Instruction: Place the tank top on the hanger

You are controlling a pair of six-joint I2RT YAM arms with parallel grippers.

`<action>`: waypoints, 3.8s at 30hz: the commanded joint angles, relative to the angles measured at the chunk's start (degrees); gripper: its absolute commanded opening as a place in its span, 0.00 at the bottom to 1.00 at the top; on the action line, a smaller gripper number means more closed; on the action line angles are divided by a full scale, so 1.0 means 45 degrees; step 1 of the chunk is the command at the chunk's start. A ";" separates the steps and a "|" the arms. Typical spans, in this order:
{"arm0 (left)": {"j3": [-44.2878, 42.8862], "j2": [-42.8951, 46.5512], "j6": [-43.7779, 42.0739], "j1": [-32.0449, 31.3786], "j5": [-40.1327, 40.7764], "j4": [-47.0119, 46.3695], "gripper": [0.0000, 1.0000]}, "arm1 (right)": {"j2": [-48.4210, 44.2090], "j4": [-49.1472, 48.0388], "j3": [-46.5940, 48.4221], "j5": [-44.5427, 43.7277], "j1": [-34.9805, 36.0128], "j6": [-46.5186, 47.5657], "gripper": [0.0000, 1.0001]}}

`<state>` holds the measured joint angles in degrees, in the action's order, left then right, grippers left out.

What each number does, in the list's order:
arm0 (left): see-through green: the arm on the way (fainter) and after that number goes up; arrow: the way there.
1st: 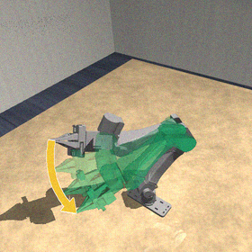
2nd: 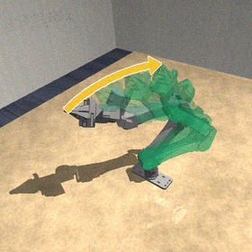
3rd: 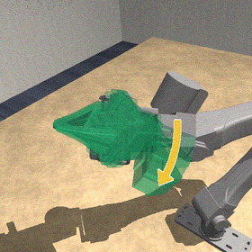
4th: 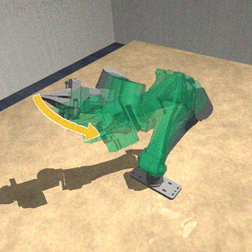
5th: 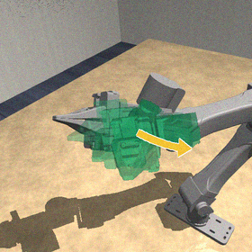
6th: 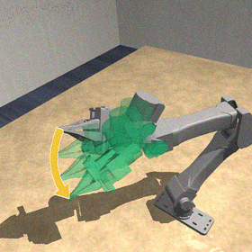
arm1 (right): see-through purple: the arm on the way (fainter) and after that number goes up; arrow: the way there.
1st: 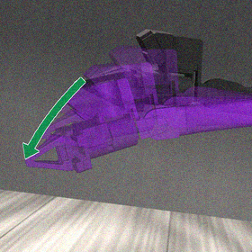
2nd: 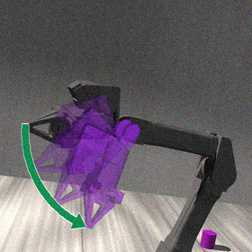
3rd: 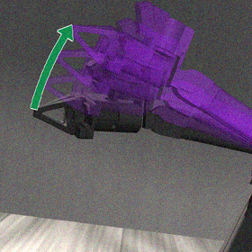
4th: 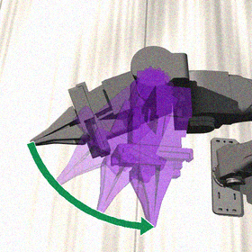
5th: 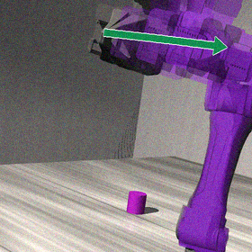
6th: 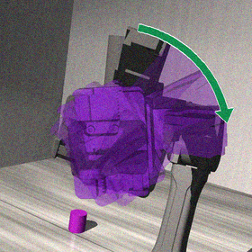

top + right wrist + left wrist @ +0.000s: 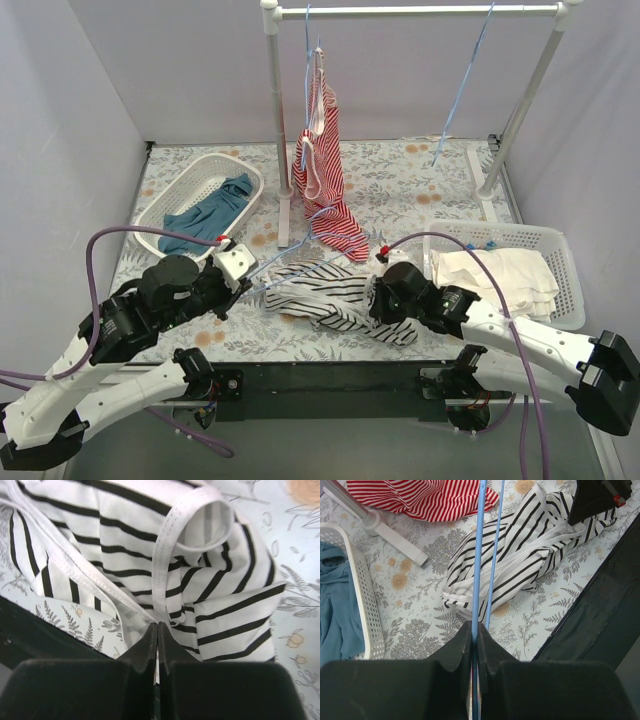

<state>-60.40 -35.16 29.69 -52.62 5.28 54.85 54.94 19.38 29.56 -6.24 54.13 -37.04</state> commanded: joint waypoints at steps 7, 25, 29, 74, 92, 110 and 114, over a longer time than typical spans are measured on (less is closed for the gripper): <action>-0.0444 0.0410 -0.0290 -0.0006 -0.0958 0.0370 0.00 | 0.0409 0.1612 0.2959 -0.4296 -0.0933 0.0944 0.01; -0.0366 0.0215 -0.0368 -0.0006 -0.1699 0.0703 0.00 | 0.0819 0.1534 0.4661 -0.4024 -0.1912 0.2195 0.01; -0.0250 0.0020 -0.0504 -0.0006 -0.1818 0.0565 0.00 | 0.0877 0.1534 0.4817 -0.3887 -0.1931 0.2390 0.01; 0.6860 -0.1598 0.3674 -0.0006 -0.4356 -1.1933 0.00 | -0.0820 0.1222 0.6048 -0.1563 -0.1911 0.3542 0.33; 0.6255 -0.3671 0.3754 -0.0006 -0.5332 -1.3263 0.00 | -0.2658 -0.1706 0.4625 0.0469 -0.1911 0.5144 0.64; 0.5181 -0.4297 0.4650 -0.0006 -0.3855 -1.2619 0.31 | -0.1095 -0.2626 0.4212 -0.1562 -0.1541 0.5202 0.01; 0.4442 -0.4238 0.6033 -0.0006 -0.2115 -1.1667 0.46 | -0.1095 -0.2548 0.4095 -0.1874 -0.1384 0.5554 0.01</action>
<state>-35.92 -55.00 50.74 -52.60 -12.47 -1.43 50.48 12.14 47.90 -11.03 47.16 -13.26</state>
